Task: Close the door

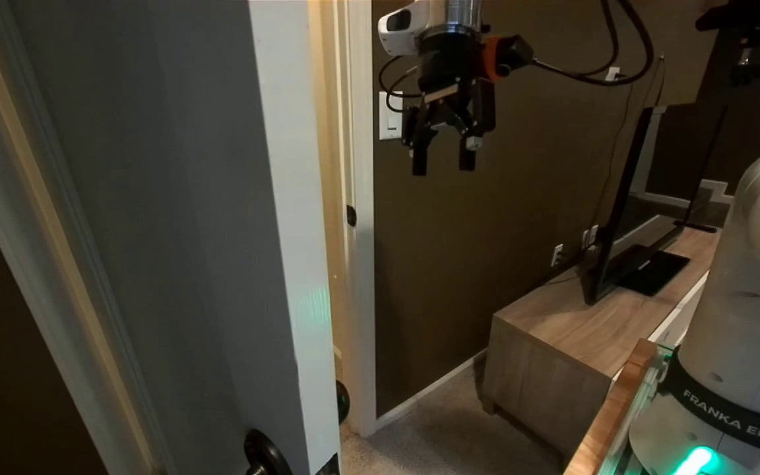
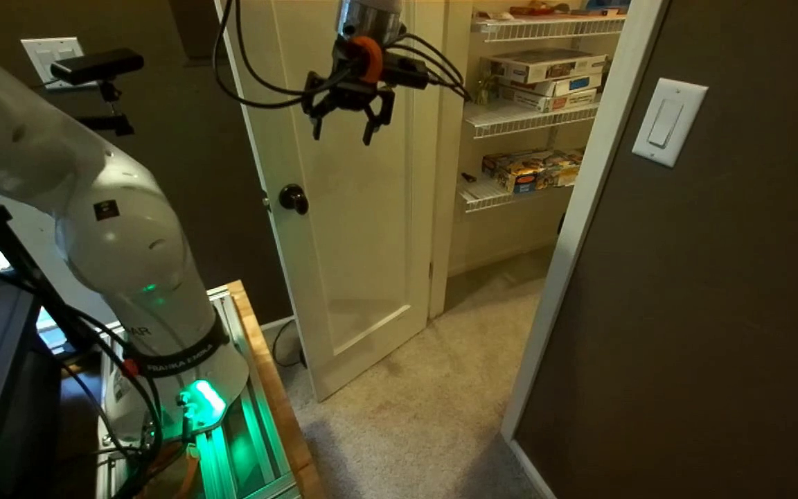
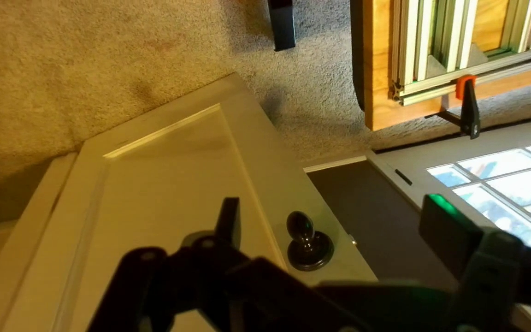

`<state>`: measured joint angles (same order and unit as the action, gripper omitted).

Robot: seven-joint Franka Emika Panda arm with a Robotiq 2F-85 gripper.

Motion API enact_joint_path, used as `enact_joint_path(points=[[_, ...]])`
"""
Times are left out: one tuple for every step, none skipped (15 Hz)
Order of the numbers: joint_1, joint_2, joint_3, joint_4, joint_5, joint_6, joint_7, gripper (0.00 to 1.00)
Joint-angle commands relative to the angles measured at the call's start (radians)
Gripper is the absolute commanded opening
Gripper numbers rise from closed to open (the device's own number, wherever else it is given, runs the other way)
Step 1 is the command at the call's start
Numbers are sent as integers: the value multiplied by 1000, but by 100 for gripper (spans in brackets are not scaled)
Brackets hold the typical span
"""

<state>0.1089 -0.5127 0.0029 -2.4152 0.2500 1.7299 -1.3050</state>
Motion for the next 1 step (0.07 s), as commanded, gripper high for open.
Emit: enact_joint_path(points=[[21,0,-16,-2,-8,4,11,100]])
